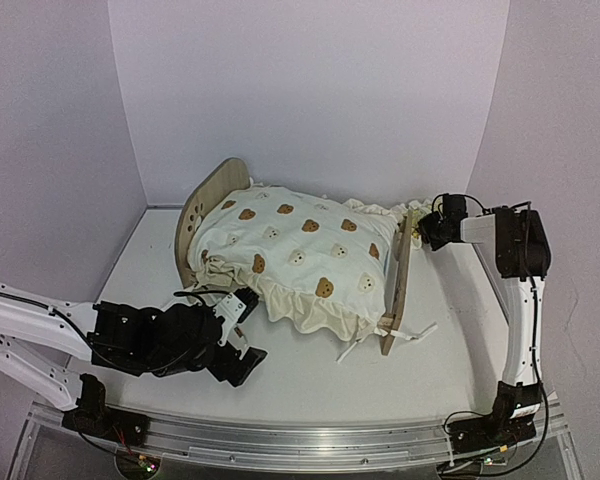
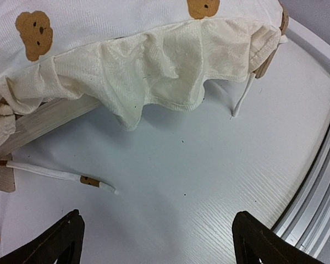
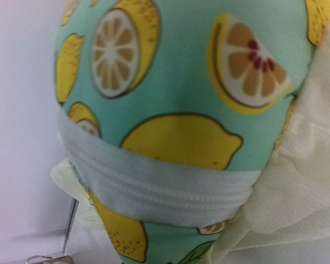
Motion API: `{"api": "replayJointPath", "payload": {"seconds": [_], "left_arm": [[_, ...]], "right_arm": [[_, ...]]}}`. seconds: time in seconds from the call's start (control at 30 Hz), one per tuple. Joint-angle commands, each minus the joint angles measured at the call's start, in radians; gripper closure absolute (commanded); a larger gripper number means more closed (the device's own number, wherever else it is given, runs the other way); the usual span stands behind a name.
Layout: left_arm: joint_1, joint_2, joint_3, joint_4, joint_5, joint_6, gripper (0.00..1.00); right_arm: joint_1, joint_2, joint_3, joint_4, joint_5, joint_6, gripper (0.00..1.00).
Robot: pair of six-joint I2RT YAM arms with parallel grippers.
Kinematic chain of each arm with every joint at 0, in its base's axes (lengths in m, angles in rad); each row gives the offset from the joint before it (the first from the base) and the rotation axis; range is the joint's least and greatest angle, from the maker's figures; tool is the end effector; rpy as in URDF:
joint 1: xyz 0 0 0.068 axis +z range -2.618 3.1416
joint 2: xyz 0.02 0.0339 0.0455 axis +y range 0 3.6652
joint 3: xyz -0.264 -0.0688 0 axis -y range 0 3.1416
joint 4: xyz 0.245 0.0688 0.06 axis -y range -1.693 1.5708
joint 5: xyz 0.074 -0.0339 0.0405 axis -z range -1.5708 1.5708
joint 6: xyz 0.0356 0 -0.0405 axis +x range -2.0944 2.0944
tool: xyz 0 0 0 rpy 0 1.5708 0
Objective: Set up the pet bed
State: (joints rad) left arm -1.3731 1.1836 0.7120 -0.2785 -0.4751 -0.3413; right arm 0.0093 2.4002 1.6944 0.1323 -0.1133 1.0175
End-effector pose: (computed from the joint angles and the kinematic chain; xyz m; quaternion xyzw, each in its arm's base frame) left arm 0.0637 -0.2352 0.2281 0.3580 0.8215 -0.1519 0.4169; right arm 0.5319 0.0090 0.1192 0.3998 0.7808 0.2778 0.3915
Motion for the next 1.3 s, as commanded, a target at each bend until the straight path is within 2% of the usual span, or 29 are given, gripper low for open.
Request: {"api": "replayJointPath", "payload": {"seconds": [0.0, 0.2, 0.33, 0.5, 0.63, 0.73, 0.9, 1.1, 1.27], "left_arm": [[0.005, -0.002, 0.042, 0.063, -0.026, 0.001, 0.01], [0.016, -0.013, 0.061, 0.139, -0.051, 0.053, 0.0], [0.029, -0.039, 0.083, 0.193, -0.029, 0.103, 0.0], [0.06, -0.078, 0.108, 0.273, -0.022, 0.117, 0.0], [0.132, -0.086, 0.151, 0.353, 0.116, 0.123, 0.0], [0.205, -0.061, 0.219, 0.368, 0.286, 0.102, 0.0], [0.301, 0.028, 0.367, 0.368, 0.521, 0.042, 0.03], [0.371, 0.143, 0.505, 0.383, 0.687, -0.052, 0.09], [0.414, 0.253, 0.593, 0.394, 0.825, -0.11, 0.12]], "right_arm": [[-0.002, -0.191, -0.02, -0.047, -0.04, -0.119, 0.97], [0.005, -0.367, -0.068, -0.096, -0.149, -0.2, 1.0], [0.028, -0.525, -0.111, -0.168, -0.155, -0.295, 1.0], [0.05, -0.688, -0.149, -0.207, -0.245, -0.307, 1.0], [0.095, -0.79, -0.196, -0.213, -0.371, -0.285, 1.0], [0.149, -0.879, -0.27, -0.196, -0.434, -0.275, 1.0], [0.297, -1.007, -0.392, -0.139, -0.477, -0.274, 1.0], [0.427, -1.126, -0.525, 0.011, -0.523, -0.245, 1.0], [0.47, -1.167, -0.588, 0.104, -0.568, -0.211, 1.0]]}}
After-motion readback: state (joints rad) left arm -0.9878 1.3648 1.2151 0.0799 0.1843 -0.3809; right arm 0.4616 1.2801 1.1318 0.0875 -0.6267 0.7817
